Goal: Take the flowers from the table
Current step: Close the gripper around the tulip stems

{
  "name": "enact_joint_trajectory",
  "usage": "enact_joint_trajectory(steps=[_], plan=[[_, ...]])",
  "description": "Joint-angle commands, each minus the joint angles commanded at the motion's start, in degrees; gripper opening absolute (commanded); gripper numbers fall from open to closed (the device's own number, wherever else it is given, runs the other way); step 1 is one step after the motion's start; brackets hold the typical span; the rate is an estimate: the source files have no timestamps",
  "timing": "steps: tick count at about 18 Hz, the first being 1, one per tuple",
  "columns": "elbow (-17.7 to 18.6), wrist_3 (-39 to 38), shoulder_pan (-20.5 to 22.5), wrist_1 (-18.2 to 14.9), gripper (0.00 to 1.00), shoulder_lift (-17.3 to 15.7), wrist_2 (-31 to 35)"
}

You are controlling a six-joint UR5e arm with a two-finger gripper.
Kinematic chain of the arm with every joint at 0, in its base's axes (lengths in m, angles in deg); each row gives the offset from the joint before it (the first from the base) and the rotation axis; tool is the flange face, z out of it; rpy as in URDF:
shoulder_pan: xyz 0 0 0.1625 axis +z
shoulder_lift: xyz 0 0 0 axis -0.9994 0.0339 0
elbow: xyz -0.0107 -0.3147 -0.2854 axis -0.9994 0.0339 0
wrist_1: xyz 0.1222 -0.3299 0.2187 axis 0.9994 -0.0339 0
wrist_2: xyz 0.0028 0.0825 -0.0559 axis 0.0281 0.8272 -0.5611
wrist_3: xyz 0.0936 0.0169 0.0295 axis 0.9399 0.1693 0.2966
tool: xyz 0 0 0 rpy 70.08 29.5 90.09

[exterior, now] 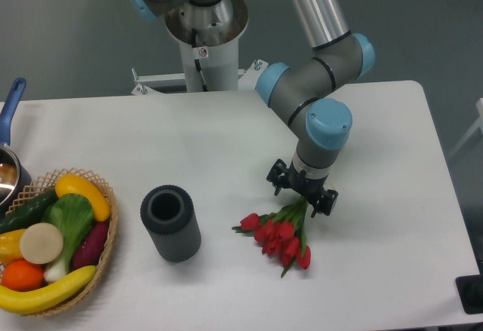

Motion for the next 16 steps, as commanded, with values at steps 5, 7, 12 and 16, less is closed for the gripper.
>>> enact_joint_trajectory(steps=[5,7,12,16], plan=[[-0.1,-0.3,-0.1,-0.1,0.65,0.0,0.1],[-0.1,-0.3,-0.1,-0.1,0.58,-0.1,0.0],[-0.4,-0.4,-0.1,-0.3,0.33,-0.4,0.0],[-0.8,-0.4,-0.1,-0.4,0.32,-0.8,-0.1]])
